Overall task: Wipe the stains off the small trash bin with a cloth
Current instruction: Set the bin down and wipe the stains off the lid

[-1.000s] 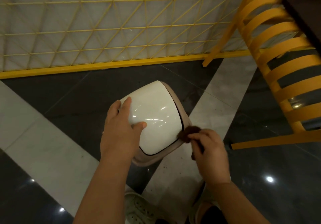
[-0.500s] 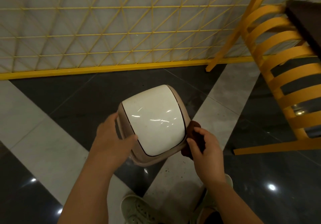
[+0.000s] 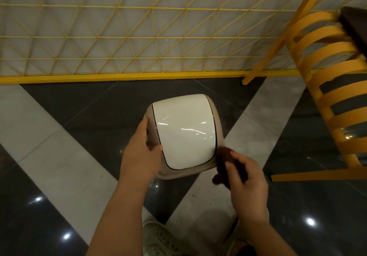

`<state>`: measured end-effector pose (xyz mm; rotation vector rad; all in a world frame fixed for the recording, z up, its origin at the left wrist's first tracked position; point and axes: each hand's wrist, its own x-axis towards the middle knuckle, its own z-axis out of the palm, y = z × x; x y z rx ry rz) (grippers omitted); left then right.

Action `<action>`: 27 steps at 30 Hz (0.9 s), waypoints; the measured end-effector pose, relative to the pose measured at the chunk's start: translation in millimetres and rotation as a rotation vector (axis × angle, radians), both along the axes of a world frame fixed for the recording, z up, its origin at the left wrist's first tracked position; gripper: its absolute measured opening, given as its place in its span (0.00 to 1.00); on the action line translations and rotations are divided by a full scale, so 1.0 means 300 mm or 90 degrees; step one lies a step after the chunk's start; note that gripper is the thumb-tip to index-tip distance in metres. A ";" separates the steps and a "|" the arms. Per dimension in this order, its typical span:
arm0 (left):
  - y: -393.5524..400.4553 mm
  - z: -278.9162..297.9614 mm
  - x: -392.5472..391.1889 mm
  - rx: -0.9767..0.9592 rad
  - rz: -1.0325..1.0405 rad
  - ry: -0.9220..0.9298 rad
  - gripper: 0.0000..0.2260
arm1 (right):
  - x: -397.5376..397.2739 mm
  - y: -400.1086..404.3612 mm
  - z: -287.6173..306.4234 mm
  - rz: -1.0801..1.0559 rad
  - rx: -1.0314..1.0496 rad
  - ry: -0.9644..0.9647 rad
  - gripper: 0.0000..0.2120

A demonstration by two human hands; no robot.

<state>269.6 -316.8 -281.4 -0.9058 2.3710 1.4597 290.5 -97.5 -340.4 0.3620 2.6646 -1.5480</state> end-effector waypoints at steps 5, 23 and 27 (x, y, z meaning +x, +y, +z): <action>0.012 -0.019 -0.019 -0.031 0.008 -0.009 0.33 | -0.173 -0.035 0.014 -0.026 0.000 -0.025 0.15; 0.031 -0.036 -0.036 0.069 -0.074 0.006 0.40 | -0.181 -0.038 0.054 -0.149 -0.064 -0.035 0.15; 0.044 -0.035 -0.043 0.016 -0.079 0.051 0.47 | -0.281 -0.071 0.160 -0.069 0.005 0.092 0.13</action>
